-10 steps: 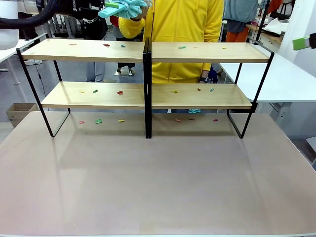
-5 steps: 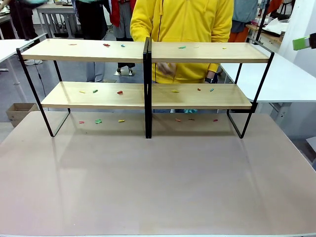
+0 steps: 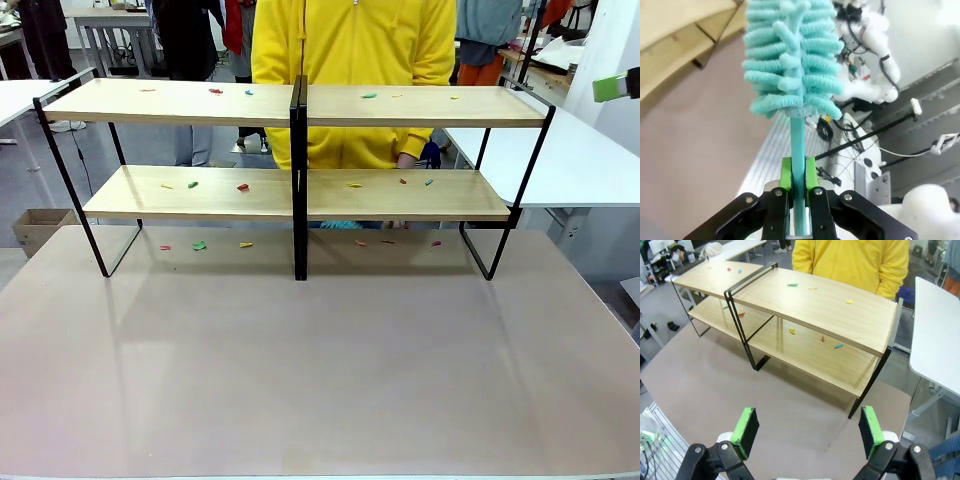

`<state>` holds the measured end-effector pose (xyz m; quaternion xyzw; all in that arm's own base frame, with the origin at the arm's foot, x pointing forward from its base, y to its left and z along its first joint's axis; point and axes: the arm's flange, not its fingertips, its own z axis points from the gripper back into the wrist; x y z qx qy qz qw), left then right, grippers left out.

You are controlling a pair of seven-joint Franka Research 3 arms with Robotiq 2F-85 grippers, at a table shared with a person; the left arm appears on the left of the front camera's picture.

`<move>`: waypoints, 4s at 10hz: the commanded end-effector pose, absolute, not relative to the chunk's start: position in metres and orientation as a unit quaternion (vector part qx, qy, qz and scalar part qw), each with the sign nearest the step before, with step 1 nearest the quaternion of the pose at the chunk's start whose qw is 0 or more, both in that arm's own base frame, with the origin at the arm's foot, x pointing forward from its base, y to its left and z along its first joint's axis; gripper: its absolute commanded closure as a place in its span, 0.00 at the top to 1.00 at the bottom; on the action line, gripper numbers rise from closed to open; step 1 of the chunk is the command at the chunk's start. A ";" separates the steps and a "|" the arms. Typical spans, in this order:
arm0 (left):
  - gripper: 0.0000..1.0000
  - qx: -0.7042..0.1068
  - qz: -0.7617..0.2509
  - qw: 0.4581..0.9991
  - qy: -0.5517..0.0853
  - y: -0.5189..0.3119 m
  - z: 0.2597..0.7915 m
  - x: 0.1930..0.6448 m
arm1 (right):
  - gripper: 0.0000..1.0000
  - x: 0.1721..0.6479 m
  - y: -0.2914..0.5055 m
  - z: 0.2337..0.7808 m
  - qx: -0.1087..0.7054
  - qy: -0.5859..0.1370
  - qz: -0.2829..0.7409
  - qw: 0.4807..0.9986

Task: Clean the shelves.
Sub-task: Pick up the Duster when the human hands it over, then clean a randomly selected level of the Shelf with the Duster.

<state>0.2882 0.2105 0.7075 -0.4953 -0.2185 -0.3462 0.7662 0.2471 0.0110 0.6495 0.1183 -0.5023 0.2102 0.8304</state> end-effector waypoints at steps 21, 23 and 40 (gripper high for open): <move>0.12 -0.466 -0.427 0.774 -0.034 0.192 0.625 0.219 | 1.00 0.247 0.010 0.650 0.120 -0.502 0.211 0.830; 0.12 -0.444 -0.440 0.775 0.092 0.139 0.560 0.214 | 1.00 0.247 0.010 0.650 0.120 -0.502 0.211 0.830; 0.12 -0.368 -0.121 0.921 0.046 -0.068 0.401 0.334 | 1.00 0.247 0.010 0.650 0.120 -0.502 0.211 0.830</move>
